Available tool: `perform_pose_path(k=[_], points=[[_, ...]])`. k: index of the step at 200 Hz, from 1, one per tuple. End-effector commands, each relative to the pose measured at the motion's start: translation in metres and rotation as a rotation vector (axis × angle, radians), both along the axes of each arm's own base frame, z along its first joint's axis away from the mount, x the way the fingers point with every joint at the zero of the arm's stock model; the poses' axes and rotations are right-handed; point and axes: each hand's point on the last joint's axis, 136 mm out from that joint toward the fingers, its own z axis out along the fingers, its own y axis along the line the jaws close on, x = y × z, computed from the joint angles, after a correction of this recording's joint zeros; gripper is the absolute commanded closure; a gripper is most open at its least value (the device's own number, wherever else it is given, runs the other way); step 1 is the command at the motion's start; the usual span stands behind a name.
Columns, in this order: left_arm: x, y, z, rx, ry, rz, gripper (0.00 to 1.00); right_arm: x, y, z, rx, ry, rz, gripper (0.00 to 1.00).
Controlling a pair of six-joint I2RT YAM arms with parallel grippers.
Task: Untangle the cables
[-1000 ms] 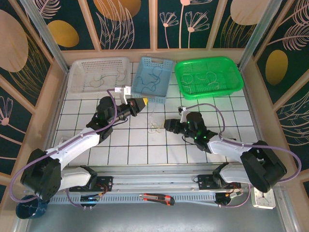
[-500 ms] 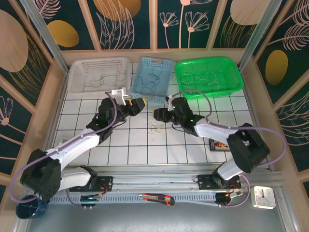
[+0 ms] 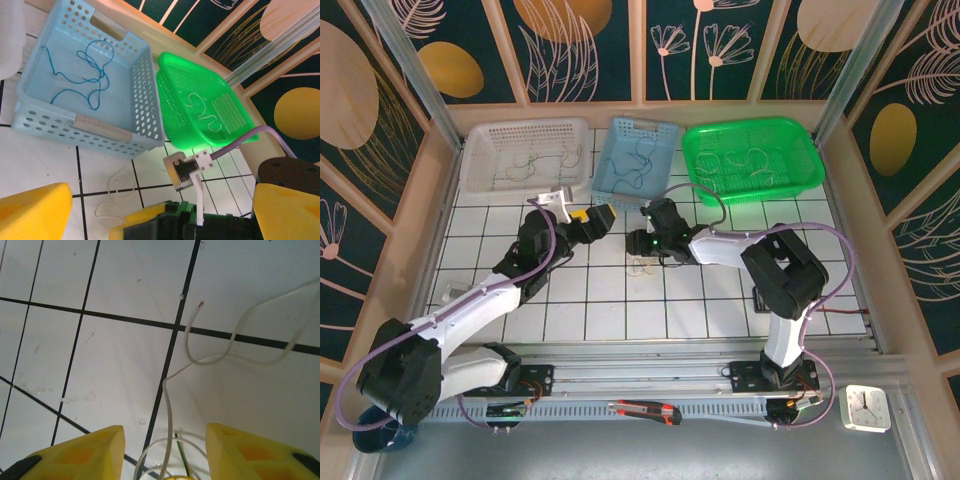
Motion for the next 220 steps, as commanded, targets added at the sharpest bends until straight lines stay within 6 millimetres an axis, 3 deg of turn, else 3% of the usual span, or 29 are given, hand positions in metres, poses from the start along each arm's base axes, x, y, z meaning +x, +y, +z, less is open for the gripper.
perform_pose_path(k=[1, 21, 74, 104, 166, 220], points=[[-0.001, 0.007, 0.000, -0.002, -0.011, 0.023, 0.01, 0.006, 0.005, -0.002, -0.019, -0.003, 0.009, 0.71], [-0.003, 0.008, -0.003, 0.003, -0.008, 0.018, 0.01, 0.006, 0.007, 0.007, 0.000, -0.016, 0.019, 1.00], [-0.014, 0.000, -0.016, 0.005, -0.028, -0.065, 0.01, -0.004, 0.001, 0.098, 0.130, -0.150, 0.023, 1.00], [-0.021, -0.010, -0.021, 0.002, -0.058, -0.138, 0.01, -0.010, -0.006, 0.138, 0.180, -0.215, 0.015, 1.00], [-0.030, -0.028, -0.024, 0.034, -0.122, -0.273, 0.01, -0.015, -0.011, 0.193, 0.266, -0.300, 0.007, 1.00], [-0.035, -0.036, -0.056, 0.079, -0.073, -0.308, 0.01, -0.022, -0.017, 0.233, 0.333, -0.356, 0.001, 1.00]])
